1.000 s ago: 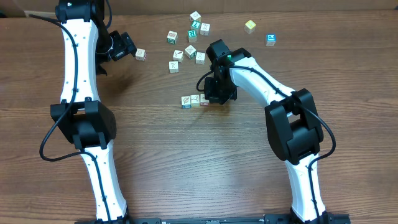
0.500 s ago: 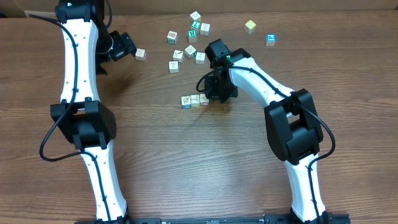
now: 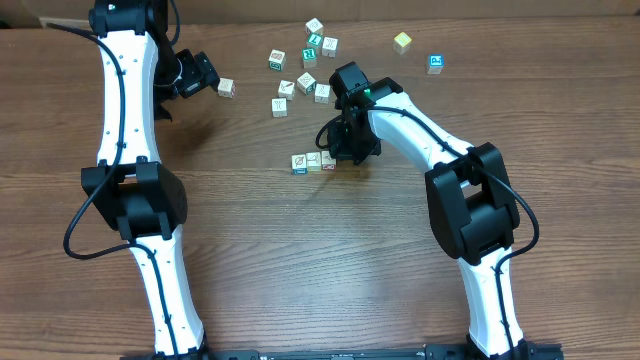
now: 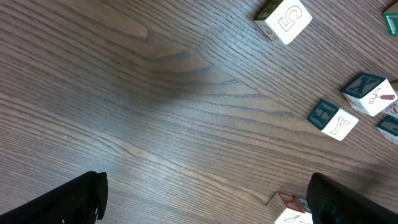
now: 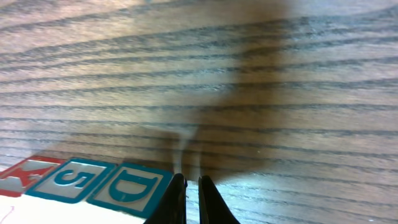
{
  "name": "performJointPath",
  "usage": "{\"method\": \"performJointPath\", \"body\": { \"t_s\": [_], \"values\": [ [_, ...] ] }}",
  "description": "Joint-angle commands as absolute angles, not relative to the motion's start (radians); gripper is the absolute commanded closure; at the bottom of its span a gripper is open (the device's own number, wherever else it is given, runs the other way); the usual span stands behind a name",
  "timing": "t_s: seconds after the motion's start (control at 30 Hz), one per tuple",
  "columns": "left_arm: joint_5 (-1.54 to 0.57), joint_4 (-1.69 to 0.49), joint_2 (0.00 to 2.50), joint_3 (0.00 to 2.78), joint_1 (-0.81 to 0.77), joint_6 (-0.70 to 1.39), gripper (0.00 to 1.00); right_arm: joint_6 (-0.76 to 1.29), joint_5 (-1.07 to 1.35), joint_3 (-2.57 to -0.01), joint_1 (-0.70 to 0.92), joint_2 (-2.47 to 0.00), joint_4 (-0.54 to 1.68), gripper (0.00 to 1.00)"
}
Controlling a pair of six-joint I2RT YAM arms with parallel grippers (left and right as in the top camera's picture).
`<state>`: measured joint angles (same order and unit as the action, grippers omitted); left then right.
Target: Form a horizontal line
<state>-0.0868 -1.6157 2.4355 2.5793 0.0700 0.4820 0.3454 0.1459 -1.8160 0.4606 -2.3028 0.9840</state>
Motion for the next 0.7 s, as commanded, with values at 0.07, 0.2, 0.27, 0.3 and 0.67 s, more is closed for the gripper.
{"method": "performJointPath", "body": {
  "t_s": [0.07, 0.2, 0.27, 0.3, 0.67],
  "values": [
    [-0.094, -1.615, 2.424, 2.599, 0.072, 0.475, 0.00, 0.339, 0.163, -1.806, 0.466, -2.286, 0.978, 0.94],
    [-0.094, -1.615, 2.424, 2.599, 0.072, 0.475, 0.00, 0.339, 0.181, -1.806, 0.466, -2.286, 0.977, 0.94],
    [-0.094, -1.615, 2.424, 2.599, 0.072, 0.475, 0.01, 0.339, 0.181, -1.806, 0.466, -2.286, 0.977, 0.94],
    [-0.094, -1.615, 2.424, 2.599, 0.072, 0.475, 0.01, 0.339, 0.181, -1.806, 0.466, -2.286, 0.976, 0.94],
    [-0.094, -1.615, 2.424, 2.599, 0.072, 0.475, 0.00, 0.340, 0.125, -1.806, 0.466, -2.286, 0.978, 0.93]
  ]
}}
